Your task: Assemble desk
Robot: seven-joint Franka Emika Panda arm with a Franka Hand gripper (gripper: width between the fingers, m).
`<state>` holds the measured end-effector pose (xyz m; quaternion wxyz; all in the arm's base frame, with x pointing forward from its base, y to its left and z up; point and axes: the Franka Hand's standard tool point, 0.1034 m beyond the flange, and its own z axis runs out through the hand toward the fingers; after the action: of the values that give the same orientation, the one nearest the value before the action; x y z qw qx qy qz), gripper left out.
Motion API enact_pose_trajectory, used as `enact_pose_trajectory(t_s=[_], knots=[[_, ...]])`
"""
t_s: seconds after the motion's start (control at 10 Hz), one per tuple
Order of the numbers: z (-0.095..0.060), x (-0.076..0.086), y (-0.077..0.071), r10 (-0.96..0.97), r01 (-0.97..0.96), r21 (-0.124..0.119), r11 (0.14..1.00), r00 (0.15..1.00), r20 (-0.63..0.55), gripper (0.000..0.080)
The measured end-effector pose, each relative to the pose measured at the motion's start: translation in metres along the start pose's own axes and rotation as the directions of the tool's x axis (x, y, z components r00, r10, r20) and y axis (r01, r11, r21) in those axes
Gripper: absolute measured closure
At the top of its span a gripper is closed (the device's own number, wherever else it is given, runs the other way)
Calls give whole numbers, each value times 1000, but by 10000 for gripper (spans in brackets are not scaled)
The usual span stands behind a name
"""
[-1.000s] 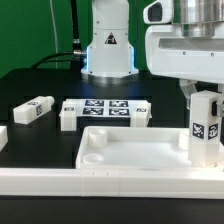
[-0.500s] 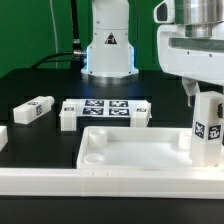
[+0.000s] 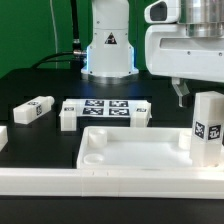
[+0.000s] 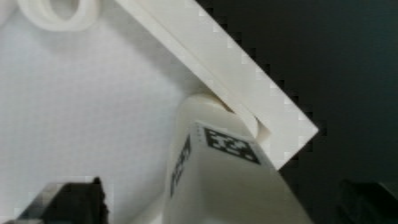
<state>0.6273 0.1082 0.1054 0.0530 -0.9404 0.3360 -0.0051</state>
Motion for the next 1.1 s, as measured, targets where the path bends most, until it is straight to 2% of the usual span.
enact_pose_trajectory(t_s=[0.3, 0.4, 0.6, 0.8, 1.0, 1.1], knots=[[0, 0, 0, -277, 277, -2, 961, 961, 5, 151], [-2, -1, -1, -335, 335, -12, 942, 942, 12, 151], [-4, 1, -2, -528, 528, -22, 849, 849, 10, 151], [-4, 1, -1, -629, 629, -27, 777, 777, 12, 151], [-4, 2, -1, -718, 717, -45, 695, 696, 14, 151], [-5, 5, 0, -783, 782, -54, 621, 622, 13, 151]])
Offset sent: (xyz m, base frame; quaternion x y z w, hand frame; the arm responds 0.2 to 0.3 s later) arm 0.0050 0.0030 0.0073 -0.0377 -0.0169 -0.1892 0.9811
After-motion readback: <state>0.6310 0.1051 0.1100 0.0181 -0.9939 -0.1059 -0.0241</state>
